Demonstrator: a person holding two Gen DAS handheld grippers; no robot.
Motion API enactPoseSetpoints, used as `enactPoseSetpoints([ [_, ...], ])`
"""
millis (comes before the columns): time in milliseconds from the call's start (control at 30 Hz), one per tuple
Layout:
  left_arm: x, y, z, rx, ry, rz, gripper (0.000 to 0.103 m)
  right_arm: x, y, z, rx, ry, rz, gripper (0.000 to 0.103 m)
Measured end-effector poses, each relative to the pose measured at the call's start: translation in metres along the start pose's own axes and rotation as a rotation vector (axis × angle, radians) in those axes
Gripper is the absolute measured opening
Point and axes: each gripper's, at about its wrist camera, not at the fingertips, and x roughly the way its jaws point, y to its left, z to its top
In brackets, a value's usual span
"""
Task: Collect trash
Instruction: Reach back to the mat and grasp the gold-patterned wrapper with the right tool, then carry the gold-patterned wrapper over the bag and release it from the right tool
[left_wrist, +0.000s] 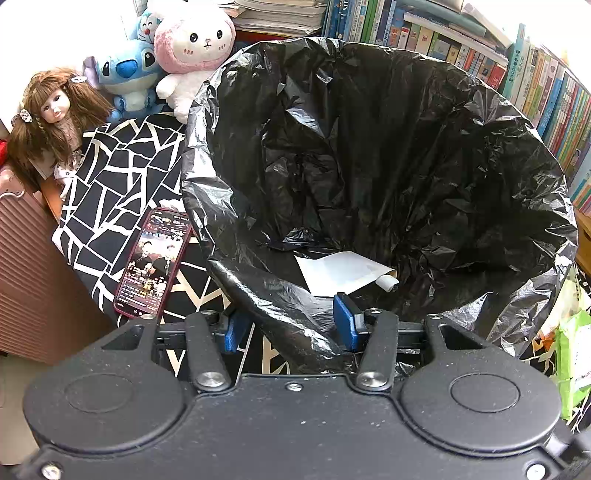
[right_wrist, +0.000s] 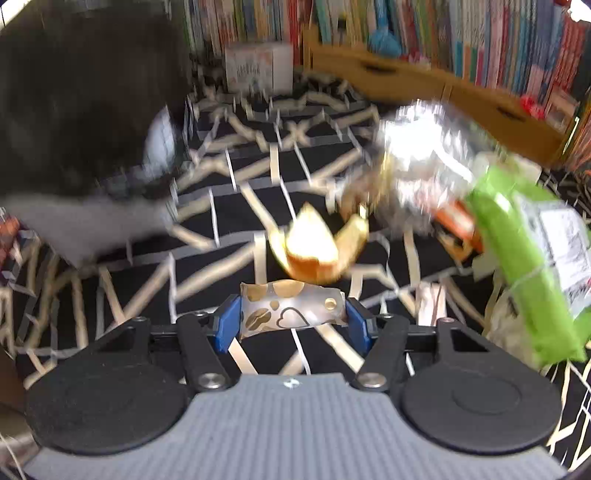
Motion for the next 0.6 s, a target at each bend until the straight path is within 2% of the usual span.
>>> enactPoseSetpoints([
  [300,0.004,0.001,0.002,-0.003,0.008,0.005,0.043,-0.082,0.004,0.061,0.015,-0.255,0.094,0.064],
  [467,0.006,0.003,0.003,-0.004,0.010,0.009,0.042,-0.129,0.018,0.106,0.031,-0.400,0.208,0.064],
  [600,0.006,0.003,0.003,-0.004,0.013,0.009,0.042,-0.139,0.042,0.135,-0.047,-0.458,0.290,0.065],
])
